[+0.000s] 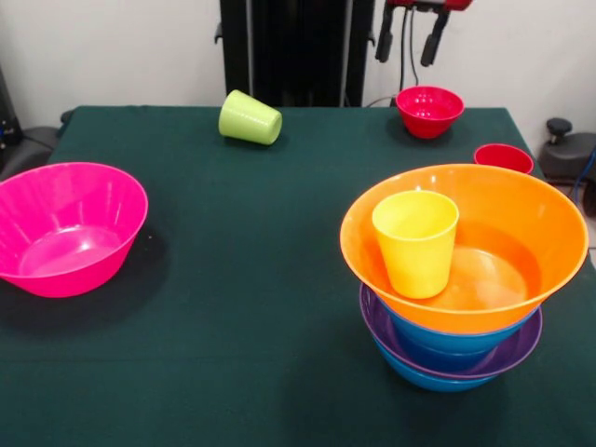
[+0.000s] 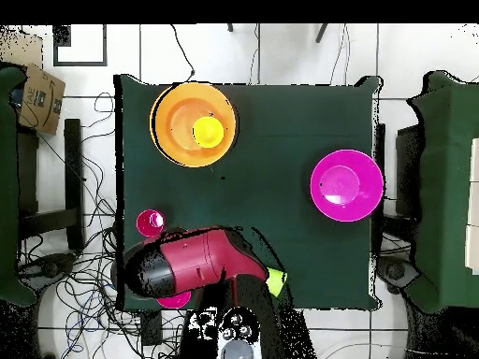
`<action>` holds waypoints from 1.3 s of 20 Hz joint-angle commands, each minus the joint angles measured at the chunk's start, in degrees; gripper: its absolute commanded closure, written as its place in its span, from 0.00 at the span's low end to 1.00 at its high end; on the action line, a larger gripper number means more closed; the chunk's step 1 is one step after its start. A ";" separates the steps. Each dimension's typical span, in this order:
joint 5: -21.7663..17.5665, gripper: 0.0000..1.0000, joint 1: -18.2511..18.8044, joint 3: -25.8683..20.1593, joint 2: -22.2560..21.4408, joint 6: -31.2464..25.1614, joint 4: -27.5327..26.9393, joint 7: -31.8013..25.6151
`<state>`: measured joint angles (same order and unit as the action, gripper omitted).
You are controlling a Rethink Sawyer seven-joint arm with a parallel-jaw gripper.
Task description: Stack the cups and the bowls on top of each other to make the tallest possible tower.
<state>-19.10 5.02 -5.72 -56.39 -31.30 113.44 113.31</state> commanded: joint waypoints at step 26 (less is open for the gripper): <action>4.45 0.00 -6.63 3.48 13.14 8.87 2.69 11.38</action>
<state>-17.49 -0.61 -0.22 -47.06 -27.65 113.61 113.69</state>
